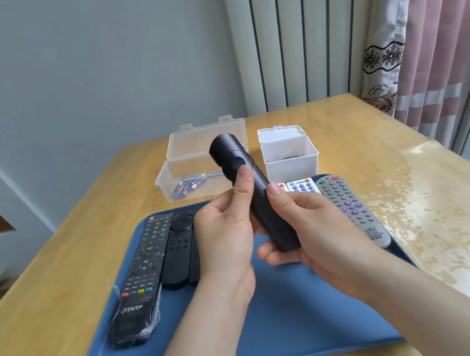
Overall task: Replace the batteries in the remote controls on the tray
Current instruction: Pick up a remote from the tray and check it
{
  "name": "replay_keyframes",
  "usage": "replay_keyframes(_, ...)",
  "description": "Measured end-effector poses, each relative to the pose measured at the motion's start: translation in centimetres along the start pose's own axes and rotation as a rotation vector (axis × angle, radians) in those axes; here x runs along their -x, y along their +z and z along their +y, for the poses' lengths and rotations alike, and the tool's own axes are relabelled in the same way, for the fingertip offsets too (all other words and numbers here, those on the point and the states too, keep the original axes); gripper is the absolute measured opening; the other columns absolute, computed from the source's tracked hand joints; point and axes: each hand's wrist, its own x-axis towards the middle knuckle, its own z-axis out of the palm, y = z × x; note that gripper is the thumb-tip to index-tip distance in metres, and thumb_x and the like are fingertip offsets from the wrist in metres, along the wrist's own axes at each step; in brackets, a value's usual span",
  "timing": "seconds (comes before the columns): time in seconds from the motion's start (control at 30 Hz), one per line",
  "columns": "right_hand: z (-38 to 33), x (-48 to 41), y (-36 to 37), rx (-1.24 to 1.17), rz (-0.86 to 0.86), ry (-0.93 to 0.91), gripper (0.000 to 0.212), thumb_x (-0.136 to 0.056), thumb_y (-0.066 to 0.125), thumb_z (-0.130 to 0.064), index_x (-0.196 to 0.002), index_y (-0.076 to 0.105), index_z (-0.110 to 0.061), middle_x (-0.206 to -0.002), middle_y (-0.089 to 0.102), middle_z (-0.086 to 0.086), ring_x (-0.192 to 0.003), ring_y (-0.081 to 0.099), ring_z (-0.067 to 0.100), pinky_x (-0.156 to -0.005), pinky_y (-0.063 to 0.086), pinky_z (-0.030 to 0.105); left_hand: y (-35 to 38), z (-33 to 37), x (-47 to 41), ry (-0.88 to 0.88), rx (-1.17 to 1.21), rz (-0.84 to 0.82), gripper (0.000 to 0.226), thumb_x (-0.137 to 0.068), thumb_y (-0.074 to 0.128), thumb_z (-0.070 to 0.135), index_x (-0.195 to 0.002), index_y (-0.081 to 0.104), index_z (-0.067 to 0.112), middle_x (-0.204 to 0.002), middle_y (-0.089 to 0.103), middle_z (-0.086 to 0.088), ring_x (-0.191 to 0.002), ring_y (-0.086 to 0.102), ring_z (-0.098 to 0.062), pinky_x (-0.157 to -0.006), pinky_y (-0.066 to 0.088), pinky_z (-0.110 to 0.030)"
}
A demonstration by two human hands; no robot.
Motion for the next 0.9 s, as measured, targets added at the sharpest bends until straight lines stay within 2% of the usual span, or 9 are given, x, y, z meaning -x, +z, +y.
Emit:
replay_keyframes(0.13, 0.28, -0.28, -0.09, 0.019, 0.031, -0.031, 0.039, -0.101, 0.046, -0.034, -0.087, 0.068, -0.005, -0.073, 0.063, 0.01, -0.057, 0.056, 0.019, -0.054, 0.05, 0.024, -0.1, -0.2, -0.16, -0.006, -0.013, -0.035, 0.061, -0.078, 0.07, 0.044, -0.084, 0.057, -0.016, -0.072, 0.048, -0.015, -0.053, 0.037, -0.021, -0.045, 0.029, -0.026)
replay_keyframes(0.3, 0.57, -0.39, -0.24, 0.023, 0.046, -0.046, 0.041, -0.102, 0.047, -0.031, -0.09, 0.067, 0.003, -0.076, 0.064, 0.014, -0.06, 0.059, 0.021, -0.058, 0.052, 0.025, -0.14, -0.04, -0.23, 0.002, -0.003, -0.068, 0.063, -0.076, 0.07, 0.038, -0.087, 0.053, -0.021, -0.075, 0.043, -0.015, -0.048, 0.031, -0.02, -0.041, 0.026, -0.022)
replay_keyframes(0.47, 0.53, -0.21, -0.3, 0.007, 0.02, -0.055, 0.039, -0.102, 0.047, -0.025, -0.088, 0.069, 0.003, -0.075, 0.067, 0.013, -0.062, 0.061, 0.02, -0.062, 0.053, 0.027, -0.65, -0.42, -0.6, -0.009, -0.015, -0.08, 0.052, -0.08, 0.072, 0.037, -0.083, 0.059, -0.014, -0.076, 0.045, -0.014, -0.051, 0.032, -0.02, -0.042, 0.026, -0.023)
replay_keyframes(0.6, 0.02, -0.2, -0.26, -0.025, 0.002, -0.007, 0.038, -0.101, 0.05, -0.028, -0.094, 0.07, 0.003, -0.077, 0.064, 0.015, -0.062, 0.058, 0.021, -0.06, 0.053, 0.027, -0.68, -0.05, -0.69, -0.047, 0.005, -0.083, 0.032, -0.087, 0.066, 0.036, -0.08, 0.071, 0.005, -0.074, 0.054, -0.014, -0.064, 0.042, -0.025, -0.046, 0.029, -0.026)
replay_keyframes(0.67, -0.22, -0.07, -0.24, 0.0, -0.036, 0.028, 0.041, -0.101, 0.048, -0.036, -0.093, 0.071, -0.003, -0.076, 0.064, 0.012, -0.06, 0.057, 0.02, -0.057, 0.052, 0.028, -0.65, 0.2, -0.7, -0.055, 0.011, -0.079, 0.038, -0.085, 0.065, 0.042, -0.081, 0.07, 0.005, -0.078, 0.057, -0.017, -0.067, 0.044, -0.027, -0.051, 0.031, -0.029)
replay_keyframes(0.73, -0.34, 0.17, -0.12, 0.056, -0.09, 0.045, 0.046, -0.1, 0.043, -0.044, -0.086, 0.07, -0.01, -0.073, 0.063, 0.012, -0.058, 0.056, 0.021, -0.054, 0.05, 0.027, -0.63, 0.25, -0.54, -0.046, -0.037, -0.084, 0.057, -0.078, 0.064, 0.054, -0.08, 0.067, -0.004, -0.081, 0.059, -0.029, -0.054, 0.039, -0.025, -0.047, 0.028, -0.026)
replay_keyframes(0.8, -0.15, 0.13, -0.03, 0.093, -0.095, 0.047, 0.047, -0.1, 0.043, -0.046, -0.085, 0.064, -0.007, -0.071, 0.06, 0.012, -0.056, 0.054, 0.02, -0.053, 0.048, 0.027, -0.51, 0.13, -0.31, -0.042, -0.095, -0.091, 0.065, -0.077, 0.063, 0.057, -0.082, 0.067, -0.007, -0.081, 0.055, -0.044, -0.039, 0.032, -0.02, -0.04, 0.027, -0.021)
replay_keyframes(0.83, -0.01, 0.02, -0.03, 0.102, -0.084, 0.043, 0.045, -0.1, 0.043, -0.045, -0.086, 0.061, -0.006, -0.07, 0.058, 0.012, -0.056, 0.052, 0.02, -0.053, 0.047, 0.027, -0.45, 0.1, -0.21, -0.043, -0.108, -0.098, 0.064, -0.078, 0.063, 0.057, -0.083, 0.067, -0.008, -0.078, 0.051, -0.046, -0.036, 0.031, -0.02, -0.038, 0.028, -0.021)
replay_keyframes(0.9, 0.3, -0.17, -0.02, 0.111, -0.061, 0.018, 0.041, -0.101, 0.044, -0.041, -0.087, 0.057, -0.005, -0.07, 0.055, 0.013, -0.056, 0.05, 0.02, -0.053, 0.045, 0.027, -0.4, 0.07, -0.18, -0.051, -0.103, -0.114, 0.06, -0.08, 0.062, 0.051, -0.082, 0.068, -0.008, -0.067, 0.047, -0.034, -0.032, 0.031, -0.02, -0.036, 0.03, -0.021)
